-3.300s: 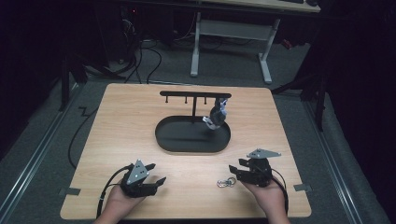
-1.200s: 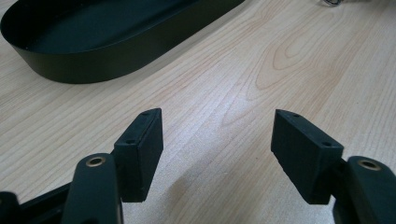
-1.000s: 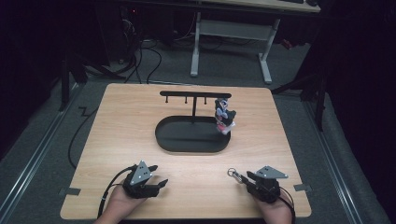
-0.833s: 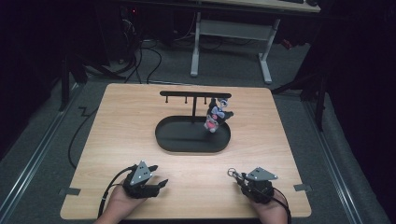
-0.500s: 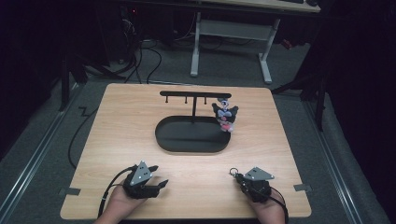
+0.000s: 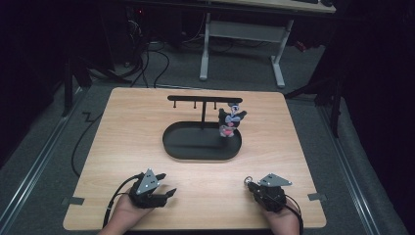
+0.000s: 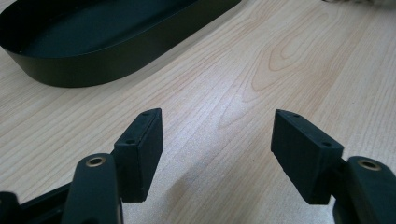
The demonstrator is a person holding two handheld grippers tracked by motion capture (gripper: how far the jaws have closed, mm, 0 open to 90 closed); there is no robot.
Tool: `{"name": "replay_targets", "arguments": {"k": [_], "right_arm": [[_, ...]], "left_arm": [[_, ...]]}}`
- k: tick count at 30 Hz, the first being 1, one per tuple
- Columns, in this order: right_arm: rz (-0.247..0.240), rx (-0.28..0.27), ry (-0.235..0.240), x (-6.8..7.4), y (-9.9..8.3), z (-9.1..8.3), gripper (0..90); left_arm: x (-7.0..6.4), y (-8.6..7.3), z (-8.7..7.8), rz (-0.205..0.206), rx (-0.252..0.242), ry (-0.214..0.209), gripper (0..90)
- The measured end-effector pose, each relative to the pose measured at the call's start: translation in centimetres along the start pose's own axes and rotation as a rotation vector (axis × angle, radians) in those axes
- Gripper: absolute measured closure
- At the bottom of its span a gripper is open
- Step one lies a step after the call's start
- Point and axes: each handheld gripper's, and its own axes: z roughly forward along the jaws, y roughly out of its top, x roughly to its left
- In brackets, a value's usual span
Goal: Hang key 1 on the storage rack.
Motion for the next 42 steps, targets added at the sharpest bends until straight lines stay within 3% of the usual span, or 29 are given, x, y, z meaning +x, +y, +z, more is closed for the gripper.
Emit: {"name": "replay_targets", "arguments": {"k": [8,11,15,19,24,26,34,38,39,41,42], "right_arm": [[0.022,0.088,0.008,-0.6,0.1,0.2,85.0],[0.036,0.116,0.017,-0.8,0.6,0.1,80.1],[0.013,0.177,0.034,-1.4,1.7,-0.7,79.2],[-0.033,0.297,0.022,-2.2,2.9,-0.9,79.3],[-0.028,0.410,0.066,-3.1,4.1,-0.2,79.6],[-0.047,0.475,0.092,-2.9,4.6,0.5,79.0],[-0.103,0.643,0.077,-2.5,6.2,2.4,78.5],[-0.123,0.763,0.071,-2.0,7.2,3.2,81.4],[-0.165,0.778,0.084,-2.2,7.4,3.5,82.7],[-0.150,0.822,0.079,-1.8,7.7,3.8,83.5],[-0.167,0.837,0.080,-1.8,7.9,3.9,83.7]], "left_arm": [[-0.1,0.0,-0.1,0.001,-0.001,0.005,34.9],[-0.1,0.0,-0.2,0.003,0.000,0.005,34.9],[-0.1,0.0,-0.2,0.006,-0.003,0.003,34.9],[-0.1,0.0,-0.3,0.014,-0.004,0.002,34.9],[0.0,0.1,-0.4,0.013,-0.010,0.005,34.9],[0.0,0.1,-0.4,0.014,-0.009,0.005,34.9],[0.0,0.1,-0.4,0.014,-0.007,0.005,34.9],[-0.1,0.1,-0.4,0.018,-0.008,0.004,34.9],[-0.1,0.1,-0.4,0.017,-0.008,0.003,34.9],[-0.1,0.1,-0.4,0.017,-0.010,0.004,34.9],[-0.1,0.1,-0.4,0.018,-0.010,0.004,34.9]]}}
